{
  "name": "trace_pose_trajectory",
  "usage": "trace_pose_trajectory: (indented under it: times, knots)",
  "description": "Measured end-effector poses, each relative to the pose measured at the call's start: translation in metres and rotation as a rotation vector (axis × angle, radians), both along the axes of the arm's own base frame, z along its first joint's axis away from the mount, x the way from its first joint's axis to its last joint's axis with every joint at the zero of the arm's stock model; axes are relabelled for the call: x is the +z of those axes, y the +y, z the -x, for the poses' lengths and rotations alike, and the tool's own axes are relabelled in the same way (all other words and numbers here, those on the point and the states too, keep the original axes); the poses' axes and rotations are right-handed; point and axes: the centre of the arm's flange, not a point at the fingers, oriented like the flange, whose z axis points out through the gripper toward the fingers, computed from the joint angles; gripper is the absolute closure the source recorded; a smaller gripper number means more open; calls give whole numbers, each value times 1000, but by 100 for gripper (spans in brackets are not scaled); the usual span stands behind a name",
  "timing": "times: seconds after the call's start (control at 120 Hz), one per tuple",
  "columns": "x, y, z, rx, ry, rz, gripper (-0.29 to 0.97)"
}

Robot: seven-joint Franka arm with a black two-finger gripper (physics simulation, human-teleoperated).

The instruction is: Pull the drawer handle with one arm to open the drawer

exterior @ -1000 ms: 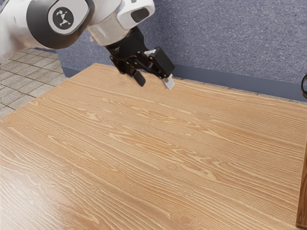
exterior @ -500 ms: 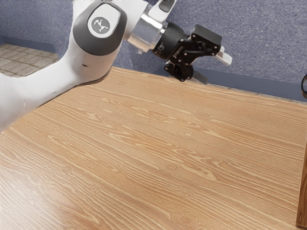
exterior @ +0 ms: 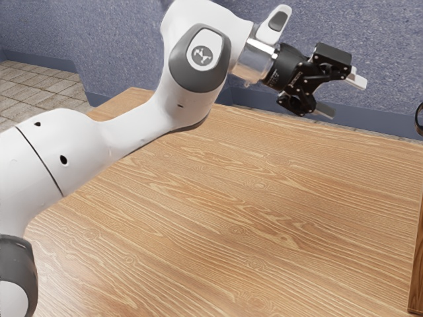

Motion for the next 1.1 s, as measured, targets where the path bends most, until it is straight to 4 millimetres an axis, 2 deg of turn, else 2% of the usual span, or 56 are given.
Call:
trace_pose_trajectory:
  times: [0.15, 0.425, 0.567, 0.717, 0.833, 0.95, 1.1]
  knots:
    - [-3, -30, 1, -40, -8, 5, 0]
    - [-29, -47, -18, -50, 4, 63, 0]
    - [-37, -55, -20, -53, 21, 108, 0]
    - [-44, -57, -17, -91, 71, 120, 0]
    - [-45, -49, -17, -113, 96, 103, 0]
    - [-39, -43, -19, -131, 91, 106, 0]
    - [-46, -41, -26, -148, 104, 117, 0]
